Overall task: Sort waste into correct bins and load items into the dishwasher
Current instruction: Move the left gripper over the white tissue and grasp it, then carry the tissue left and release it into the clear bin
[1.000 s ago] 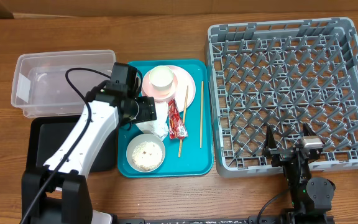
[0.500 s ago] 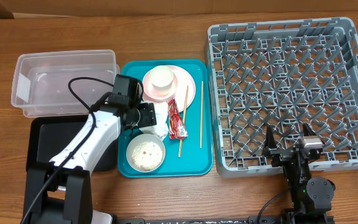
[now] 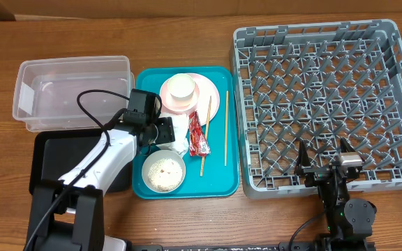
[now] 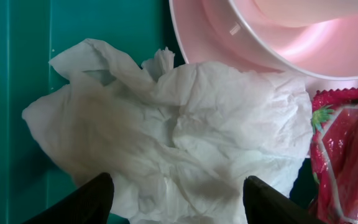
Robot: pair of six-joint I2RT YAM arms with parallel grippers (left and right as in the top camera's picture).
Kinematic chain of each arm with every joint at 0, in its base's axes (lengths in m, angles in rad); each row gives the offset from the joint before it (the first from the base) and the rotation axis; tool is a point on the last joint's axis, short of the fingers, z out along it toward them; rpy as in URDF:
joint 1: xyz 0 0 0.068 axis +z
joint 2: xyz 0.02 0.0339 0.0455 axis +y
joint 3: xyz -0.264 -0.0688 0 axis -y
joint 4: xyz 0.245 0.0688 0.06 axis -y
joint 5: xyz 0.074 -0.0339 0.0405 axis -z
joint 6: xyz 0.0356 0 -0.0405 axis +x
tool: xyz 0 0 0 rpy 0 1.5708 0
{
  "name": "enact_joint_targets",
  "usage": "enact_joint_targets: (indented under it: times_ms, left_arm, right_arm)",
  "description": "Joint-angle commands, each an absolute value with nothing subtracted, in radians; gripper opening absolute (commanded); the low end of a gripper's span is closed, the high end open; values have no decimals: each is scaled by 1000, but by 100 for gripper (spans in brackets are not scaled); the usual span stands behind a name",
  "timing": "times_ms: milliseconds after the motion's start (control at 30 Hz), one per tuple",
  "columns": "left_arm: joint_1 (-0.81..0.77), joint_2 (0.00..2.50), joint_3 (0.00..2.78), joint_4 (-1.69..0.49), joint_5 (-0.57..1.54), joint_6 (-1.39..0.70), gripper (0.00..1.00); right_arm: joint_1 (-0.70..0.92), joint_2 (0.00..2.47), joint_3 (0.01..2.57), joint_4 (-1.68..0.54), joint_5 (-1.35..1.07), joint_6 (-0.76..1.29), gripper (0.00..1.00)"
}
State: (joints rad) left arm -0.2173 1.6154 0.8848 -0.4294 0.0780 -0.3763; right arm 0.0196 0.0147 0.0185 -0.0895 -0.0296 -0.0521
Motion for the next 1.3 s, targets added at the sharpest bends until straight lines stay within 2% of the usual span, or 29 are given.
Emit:
enact_joint_targets:
  times_ms: [0,233,333,467,600,767,967,1133,1267]
  left_arm:
    - [-244,1662,878,-416,68,-390,69]
    - [-278,1753,878,-401,68,-390,66]
    - [-278,1756,878,-402,68,-389,50]
    - [-276,1756,881,-401,68,-389,20]
    - [-275,1748,908,-408,76,-389,5]
    - [-275,1708,1039,-509,86,-389,4]
    - [-254,1626,1267,-680,-22,-389,4]
    - [-202,1579,1428,-793,-205,-389,4]
    - [-139,1575,1451,-801,-339,-389,4]
  right_arm:
    - [15,3,8,-81,-36,-53,100]
    - [15,3,8,-81,-36,-53,100]
    - [15,3,8,-81,-36,-53,100]
    - [15,3,8,-81,-36,-53,100]
    - [15,3,8,-81,-36,-53,100]
    - [15,3,8,-81,-36,-53,100]
    - [15,3,8,-81,-36,-53,100]
    - [15,3,8,-81,-36,-53,100]
    - [15,3,8,-81,-36,-53,100]
